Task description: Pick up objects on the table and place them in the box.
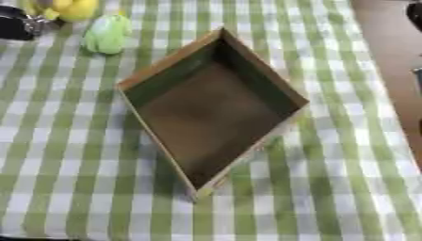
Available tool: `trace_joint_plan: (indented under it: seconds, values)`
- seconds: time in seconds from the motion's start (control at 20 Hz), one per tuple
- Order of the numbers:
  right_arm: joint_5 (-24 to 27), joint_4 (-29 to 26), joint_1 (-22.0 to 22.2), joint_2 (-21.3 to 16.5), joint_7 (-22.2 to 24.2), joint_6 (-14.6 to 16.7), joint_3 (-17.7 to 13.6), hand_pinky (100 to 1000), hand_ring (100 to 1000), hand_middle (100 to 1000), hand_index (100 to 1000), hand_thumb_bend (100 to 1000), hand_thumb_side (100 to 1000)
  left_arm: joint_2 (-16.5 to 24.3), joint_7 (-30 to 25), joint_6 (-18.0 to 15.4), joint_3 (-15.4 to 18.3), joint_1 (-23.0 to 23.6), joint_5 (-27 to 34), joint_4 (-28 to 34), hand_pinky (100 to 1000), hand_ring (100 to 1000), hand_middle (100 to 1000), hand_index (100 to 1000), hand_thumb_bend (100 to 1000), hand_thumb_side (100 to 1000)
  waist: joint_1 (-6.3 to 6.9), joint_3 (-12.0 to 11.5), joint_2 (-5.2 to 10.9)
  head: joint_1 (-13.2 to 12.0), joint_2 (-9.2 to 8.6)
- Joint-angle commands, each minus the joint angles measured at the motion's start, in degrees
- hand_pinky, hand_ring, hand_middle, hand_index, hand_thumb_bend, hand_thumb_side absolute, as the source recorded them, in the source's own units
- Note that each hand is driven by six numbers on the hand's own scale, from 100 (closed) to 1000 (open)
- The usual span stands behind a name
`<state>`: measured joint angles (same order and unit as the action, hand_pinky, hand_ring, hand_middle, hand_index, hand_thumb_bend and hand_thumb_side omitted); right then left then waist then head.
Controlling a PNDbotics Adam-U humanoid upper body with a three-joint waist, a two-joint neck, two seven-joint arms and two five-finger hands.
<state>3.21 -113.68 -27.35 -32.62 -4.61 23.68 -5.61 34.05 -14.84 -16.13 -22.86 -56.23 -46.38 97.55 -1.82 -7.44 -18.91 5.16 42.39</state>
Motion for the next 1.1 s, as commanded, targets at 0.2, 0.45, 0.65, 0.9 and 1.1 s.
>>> trace_joint_plan:
  seconds: [0.2, 0.45, 0.65, 0.9, 1.1]
  values:
    - [0.3, -0.9, -1.6, -2.6, -0.7, 0.4, -0.8, 837, 846, 678, 929, 100, 470, -8.2, -4.8, -2.1, -3.7, -3.0, -0.1, 5.0, 437, 516, 512, 651, 169, 100, 0.09, 0.4, 1.46, 0.0, 0.29]
    - [-0.1, -0.9, -1.9, -3.1, -1.4, 0.6, -1.0, 836, 836, 679, 927, 100, 470, -14.1, -7.3, -2.9, -6.2, -3.7, 0.6, 3.3, 441, 515, 513, 649, 123, 100, 0.14, 1.0, 1.45, -0.4, 0.11]
    - [-0.4, -0.9, -1.7, -3.3, -1.6, 0.6, -1.1, 837, 838, 679, 928, 100, 470, -16.6, -9.3, -3.4, -7.8, -3.0, 0.8, 0.9, 442, 515, 515, 652, 100, 100, 0.21, 1.2, 1.45, -0.4, 0.01]
    - [-0.4, -0.9, -1.7, -3.1, -1.5, 0.6, -0.9, 837, 839, 678, 928, 100, 470, -19.0, -11.0, -4.2, -9.4, -2.7, -0.6, -3.0, 449, 519, 527, 669, 100, 100, 0.07, 1.3, 1.4, -0.6, -0.1]
    - [-0.3, -0.9, -1.8, -3.0, -1.5, 0.7, -0.9, 837, 838, 678, 928, 100, 470, -20.4, -12.9, -4.7, -10.3, -2.0, -2.0, -7.2, 472, 533, 545, 688, 104, 100, -0.01, 1.4, 1.37, -0.9, -0.21]
